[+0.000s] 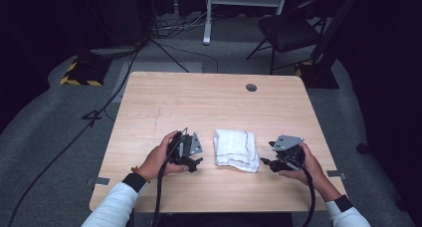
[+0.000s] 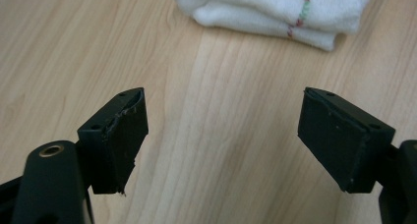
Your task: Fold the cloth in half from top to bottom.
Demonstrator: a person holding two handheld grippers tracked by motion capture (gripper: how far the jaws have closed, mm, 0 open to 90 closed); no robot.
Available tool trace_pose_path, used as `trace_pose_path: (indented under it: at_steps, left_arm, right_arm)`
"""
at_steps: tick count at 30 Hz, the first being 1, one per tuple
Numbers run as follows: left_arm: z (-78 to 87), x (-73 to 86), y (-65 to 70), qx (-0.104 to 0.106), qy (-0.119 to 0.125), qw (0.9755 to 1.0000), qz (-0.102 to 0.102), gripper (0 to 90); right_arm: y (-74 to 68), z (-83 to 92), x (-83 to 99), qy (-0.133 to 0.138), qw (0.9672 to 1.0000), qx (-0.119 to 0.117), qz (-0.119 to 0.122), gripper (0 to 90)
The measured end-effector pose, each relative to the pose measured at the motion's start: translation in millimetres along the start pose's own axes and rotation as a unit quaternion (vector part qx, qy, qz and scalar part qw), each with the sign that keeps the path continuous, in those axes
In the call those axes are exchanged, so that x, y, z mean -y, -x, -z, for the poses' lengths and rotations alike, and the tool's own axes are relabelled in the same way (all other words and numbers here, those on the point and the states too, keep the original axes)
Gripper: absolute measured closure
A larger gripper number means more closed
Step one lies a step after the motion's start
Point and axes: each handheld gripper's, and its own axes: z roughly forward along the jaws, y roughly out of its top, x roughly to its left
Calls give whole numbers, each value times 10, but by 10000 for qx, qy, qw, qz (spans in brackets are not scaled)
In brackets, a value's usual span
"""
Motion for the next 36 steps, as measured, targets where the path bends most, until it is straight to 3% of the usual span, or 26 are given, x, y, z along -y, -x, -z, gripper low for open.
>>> trace_pose_path:
  at_steps: [8, 12, 20, 26, 29, 35, 36]
  left_arm:
    - [79, 194, 21, -192, -124, 9997, 52, 192]
    - [155, 296, 13, -365, -105, 9991, 181, 196]
    - [261, 488, 50, -513, -145, 9979, 360, 191]
    - [306, 702, 65, -535, -216, 9966, 592, 189]
    - [327, 754, 70, -595, -261, 9963, 569, 184]
    - [377, 953, 9, -391, -186, 9937, 1035, 173]
    - [377, 953, 9, -391, -186, 9937, 1035, 174]
  right_arm:
    - [28, 95, 135, -33, 9998, 149, -114, 322]
    - [40, 149, 258, -103, 9994, 233, -243, 320]
    - [47, 223, 432, -194, 9984, 366, -378, 316]
    - [126, 336, 651, -192, 9963, 479, -690, 313]
    - [151, 363, 726, -235, 9952, 524, -792, 313]
    - [216, 454, 984, -171, 9908, 577, -1210, 308]
    - [216, 454, 984, -171, 9908, 577, -1210, 308]
